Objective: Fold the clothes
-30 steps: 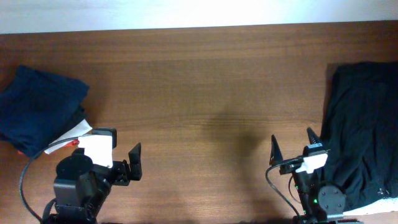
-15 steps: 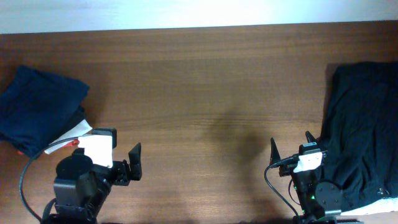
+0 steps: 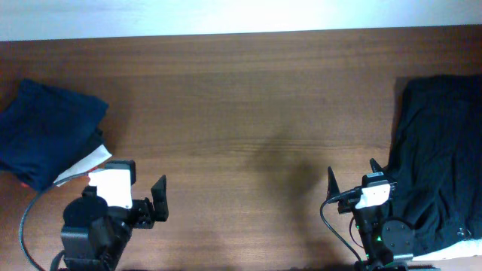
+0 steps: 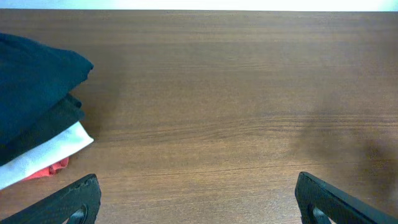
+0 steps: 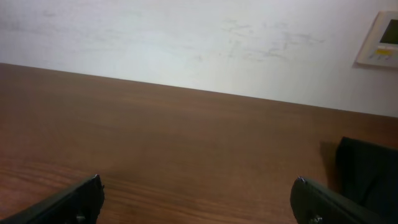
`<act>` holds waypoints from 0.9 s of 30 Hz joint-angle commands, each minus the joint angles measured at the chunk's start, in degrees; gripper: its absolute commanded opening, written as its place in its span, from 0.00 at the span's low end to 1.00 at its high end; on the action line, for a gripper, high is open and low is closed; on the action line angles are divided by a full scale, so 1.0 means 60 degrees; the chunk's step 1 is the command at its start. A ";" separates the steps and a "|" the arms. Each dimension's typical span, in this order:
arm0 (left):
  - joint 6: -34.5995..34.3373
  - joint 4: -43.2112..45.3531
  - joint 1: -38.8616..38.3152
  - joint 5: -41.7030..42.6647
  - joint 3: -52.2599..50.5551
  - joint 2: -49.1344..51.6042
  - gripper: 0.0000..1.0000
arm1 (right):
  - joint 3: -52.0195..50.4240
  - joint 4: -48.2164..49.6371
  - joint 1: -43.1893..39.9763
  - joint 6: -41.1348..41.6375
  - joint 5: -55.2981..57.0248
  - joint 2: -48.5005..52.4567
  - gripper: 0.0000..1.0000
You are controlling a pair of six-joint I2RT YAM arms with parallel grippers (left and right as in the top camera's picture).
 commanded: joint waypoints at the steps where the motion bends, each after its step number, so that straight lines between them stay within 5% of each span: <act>1: 0.0015 0.0892 0.0109 -0.0058 -0.1993 -0.1472 0.99 | -0.0044 -0.0076 0.0051 -0.0073 0.0149 -0.0076 0.99; 3: 0.0015 0.2765 0.0109 -0.0062 -0.4058 -0.2878 0.99 | -0.0044 -0.0076 0.0051 -0.0073 0.0149 -0.0076 0.99; 11: 0.0022 0.8998 0.0109 -0.0481 -0.7843 -0.4885 0.99 | -0.0044 -0.0076 0.0051 -0.0073 0.0149 -0.0076 0.99; 15: 0.0015 0.7519 0.0127 -0.0499 -0.7832 -0.4881 0.99 | -0.0044 -0.0076 0.0051 -0.0073 0.0149 -0.0076 0.99; 27: 0.0018 0.7508 0.0127 -0.0350 -0.7832 -0.4874 0.99 | -0.0044 -0.0076 0.0051 -0.0073 0.0149 -0.0076 0.99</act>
